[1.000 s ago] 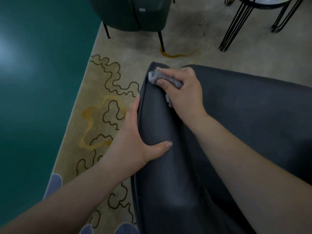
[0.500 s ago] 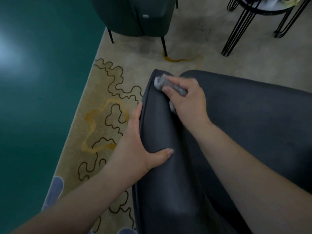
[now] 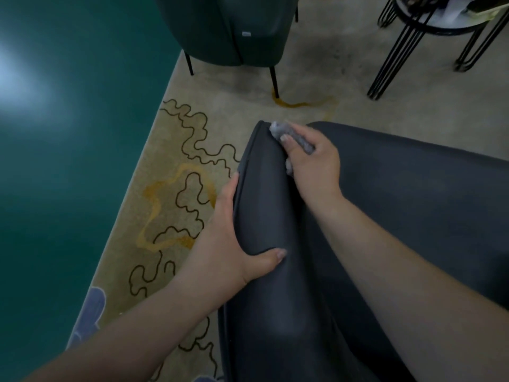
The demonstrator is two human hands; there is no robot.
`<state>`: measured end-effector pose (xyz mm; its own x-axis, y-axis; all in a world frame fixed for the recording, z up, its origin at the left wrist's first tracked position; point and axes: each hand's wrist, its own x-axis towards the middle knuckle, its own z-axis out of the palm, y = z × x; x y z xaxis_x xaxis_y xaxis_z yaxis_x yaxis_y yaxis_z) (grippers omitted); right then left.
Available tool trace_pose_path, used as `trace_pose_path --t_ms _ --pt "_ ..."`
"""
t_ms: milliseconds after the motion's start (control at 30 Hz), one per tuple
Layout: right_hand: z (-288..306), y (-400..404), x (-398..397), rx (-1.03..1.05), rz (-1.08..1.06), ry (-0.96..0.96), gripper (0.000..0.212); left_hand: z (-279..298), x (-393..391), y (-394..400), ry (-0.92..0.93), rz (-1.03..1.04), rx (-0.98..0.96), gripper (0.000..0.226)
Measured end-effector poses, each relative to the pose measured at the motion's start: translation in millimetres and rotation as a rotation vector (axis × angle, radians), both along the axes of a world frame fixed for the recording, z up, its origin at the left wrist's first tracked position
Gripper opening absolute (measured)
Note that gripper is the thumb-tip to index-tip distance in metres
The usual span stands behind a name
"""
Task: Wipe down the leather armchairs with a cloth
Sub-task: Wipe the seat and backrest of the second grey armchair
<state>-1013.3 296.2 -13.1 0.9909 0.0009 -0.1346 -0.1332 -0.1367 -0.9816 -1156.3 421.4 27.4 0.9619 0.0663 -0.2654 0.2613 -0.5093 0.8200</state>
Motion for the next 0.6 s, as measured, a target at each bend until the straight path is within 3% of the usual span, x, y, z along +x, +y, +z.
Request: trace_pose_path --t_ms 133,200,267,367,500,600 --pt "2.5 -13.3 -71.9 0.008 0.050 -0.139 0.032 0.2 -0.1 -0.2 -0.002 0.002 -0.020 0.124" --pt "0.2 -9.3 -58.0 -0.025 0.067 -0.165 0.031 -1.5 -0.3 0.4 -0.002 0.005 -0.029 0.124" --pt "-4.8 -3.5 -24.4 -0.047 0.030 -0.131 0.026 -3.7 -0.3 1.2 -0.007 0.009 -0.023 0.124" --pt "-19.0 -7.2 8.0 0.086 -0.099 0.031 0.029 -2.9 -1.0 0.2 -0.010 0.011 -0.003 0.124" --pt "-22.1 -25.0 -51.1 0.161 -0.097 0.180 0.032 -0.6 -1.2 -1.4 -0.013 0.014 0.000 0.123" --pt "-9.5 -36.3 -103.1 0.124 -0.021 0.054 0.031 -1.0 -0.1 -3.3 -0.019 0.022 0.010 0.122"
